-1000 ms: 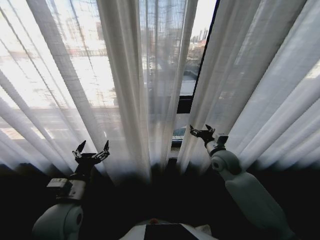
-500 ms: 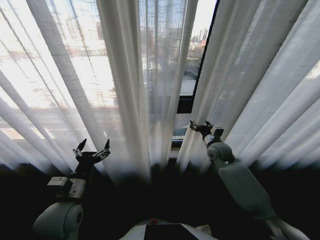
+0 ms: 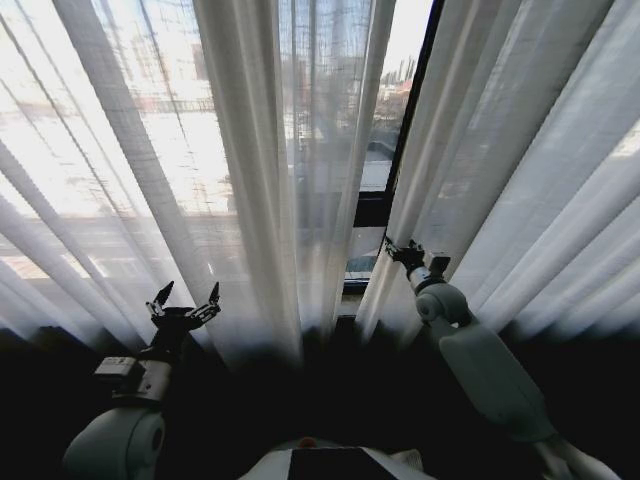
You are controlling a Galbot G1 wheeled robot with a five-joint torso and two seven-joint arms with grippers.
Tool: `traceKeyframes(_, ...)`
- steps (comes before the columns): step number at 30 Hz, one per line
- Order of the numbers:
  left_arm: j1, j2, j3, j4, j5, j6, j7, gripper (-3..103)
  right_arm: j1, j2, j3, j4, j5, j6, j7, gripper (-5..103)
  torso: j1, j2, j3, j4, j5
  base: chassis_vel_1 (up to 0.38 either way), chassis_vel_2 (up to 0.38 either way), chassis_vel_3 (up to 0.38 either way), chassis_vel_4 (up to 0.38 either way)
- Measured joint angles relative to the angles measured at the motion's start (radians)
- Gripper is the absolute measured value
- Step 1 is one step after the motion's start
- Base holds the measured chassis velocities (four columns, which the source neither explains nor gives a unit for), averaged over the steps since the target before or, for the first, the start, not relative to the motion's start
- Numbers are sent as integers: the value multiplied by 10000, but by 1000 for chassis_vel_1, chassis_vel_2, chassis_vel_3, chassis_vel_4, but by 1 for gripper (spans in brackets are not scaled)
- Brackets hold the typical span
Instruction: Open the curtains by pulling them apart, changing their state from closed to fully open.
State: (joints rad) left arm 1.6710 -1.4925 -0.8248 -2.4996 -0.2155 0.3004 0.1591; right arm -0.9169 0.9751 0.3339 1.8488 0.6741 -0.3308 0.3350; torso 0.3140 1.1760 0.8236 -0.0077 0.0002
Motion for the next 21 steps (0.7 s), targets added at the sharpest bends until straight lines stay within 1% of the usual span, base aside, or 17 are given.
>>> traceKeyframes(3,6,12,-62,-3,-61,-7,-6,100,-24,33,-2,99,0,1,-7,36,0,0,0,0,0,0,0,0,0)
traceKeyframes(4,6,12,-62,-3,-61,-7,-6,100,-24,33,-2,99,0,1,-7,36,0,0,0,0,0,0,0,0,0)
traceKeyframes(5,30,2,-88,-3,-67,-32,-10,100,-50,30,-4,169,1,2,-9,30,0,0,0,0,0,0,0,0,0)
traceKeyframes(6,50,-12,-95,-4,-68,-57,-12,100,-72,24,-6,218,2,1,-10,30,0,1,0,1,0,0,0,0,0)
traceKeyframes(8,88,-40,-108,-4,-70,-123,-16,100,-162,-8,-6,363,14,2,-10,20,0,0,0,1,0,0,0,0,0)
traceKeyframes(9,88,-40,-108,-4,-70,-123,-16,100,-162,-8,-6,363,14,2,-10,20,0,0,0,1,0,0,0,0,0)
traceKeyframes(12,117,-64,-112,-4,-73,-178,-17,100,-398,-68,54,617,31,3,-7,4,0,0,-1,0,0,0,0,0,0)
traceKeyframes(13,130,-69,-109,-4,-74,-183,-18,100,-471,-83,83,691,34,4,-6,2,0,0,-1,0,0,0,0,0,0)
traceKeyframes(21,260,-55,-52,-5,-54,-200,-23,100,-831,-167,232,1382,54,14,-8,0,0,1,0,0,0,0,0,0,0)
